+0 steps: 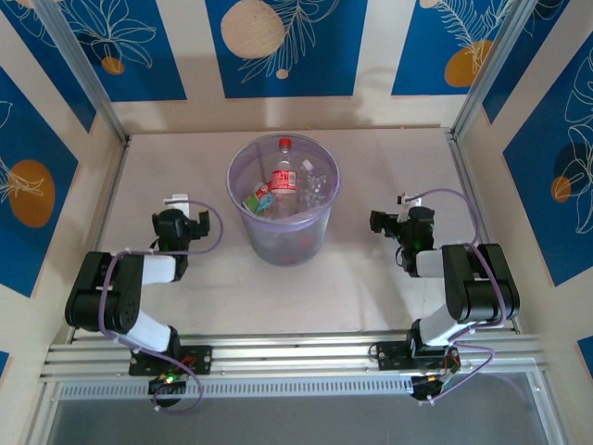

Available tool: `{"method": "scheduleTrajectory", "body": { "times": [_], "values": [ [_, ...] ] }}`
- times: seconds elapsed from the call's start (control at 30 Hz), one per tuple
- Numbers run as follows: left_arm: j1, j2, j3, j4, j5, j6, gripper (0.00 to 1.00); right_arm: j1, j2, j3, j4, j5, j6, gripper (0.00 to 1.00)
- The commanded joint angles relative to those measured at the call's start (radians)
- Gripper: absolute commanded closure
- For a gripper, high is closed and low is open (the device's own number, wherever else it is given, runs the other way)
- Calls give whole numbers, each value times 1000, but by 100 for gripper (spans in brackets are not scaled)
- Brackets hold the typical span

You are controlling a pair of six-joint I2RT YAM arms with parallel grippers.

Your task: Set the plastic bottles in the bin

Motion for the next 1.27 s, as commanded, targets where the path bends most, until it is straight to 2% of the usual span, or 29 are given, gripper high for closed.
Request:
{"method": "scheduleTrajectory", "body": {
  "times": [0.0,1.23],
  "values": [
    [-3,32,-35,152,41,28,0,1,-10,11,73,-19,1,1],
    [-4,35,-42,171,40,31,0,10,-15,9,74,-9,-6,1]
  ]
}}
